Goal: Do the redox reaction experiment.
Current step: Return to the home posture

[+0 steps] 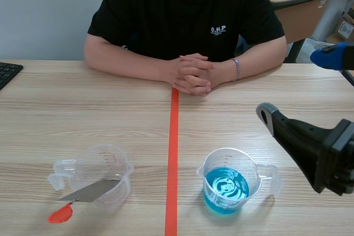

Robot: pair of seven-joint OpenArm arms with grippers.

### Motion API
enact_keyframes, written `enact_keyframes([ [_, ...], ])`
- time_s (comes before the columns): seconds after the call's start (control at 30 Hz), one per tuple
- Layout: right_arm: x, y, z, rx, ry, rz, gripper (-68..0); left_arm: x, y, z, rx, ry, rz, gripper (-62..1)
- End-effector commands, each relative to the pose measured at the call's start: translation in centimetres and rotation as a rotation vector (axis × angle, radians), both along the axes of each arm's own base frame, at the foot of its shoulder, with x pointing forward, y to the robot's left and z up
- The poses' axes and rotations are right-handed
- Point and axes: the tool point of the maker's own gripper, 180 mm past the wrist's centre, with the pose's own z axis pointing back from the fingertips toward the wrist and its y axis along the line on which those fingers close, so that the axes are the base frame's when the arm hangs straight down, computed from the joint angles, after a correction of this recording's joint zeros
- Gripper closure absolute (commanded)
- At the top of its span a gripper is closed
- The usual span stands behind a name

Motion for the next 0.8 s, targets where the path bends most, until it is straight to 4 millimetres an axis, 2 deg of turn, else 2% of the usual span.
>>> enact_keyframes([
  [0.0,0.1,0.3,0.6,0.014,-0.014,0.005,-67.9,1.9,-0.4,1.3,-0.005,-0.068,-0.031,-45.6],
  [0.17,0.1,0.2,0.2,-0.001,0.002,0.001,-67.9,6.4,-0.3,3.6,0.03,-0.192,-0.098,-45.6],
  [0.3,0.1,0.1,0.1,-0.005,0.003,0.001,-67.9,8.6,-0.8,5.5,0.043,-0.263,-0.155,-45.6],
  [0.57,0.1,0.1,0.1,-0.006,0.003,0.001,-67.9,9.1,-3.6,8.2,-0.023,-0.34,-0.227,-45.6],
  [0.77,0.1,0.2,0.2,-0.005,0.001,0.002,-67.9,8.5,-7.1,10.5,-0.128,-0.375,-0.269,-45.6],
])
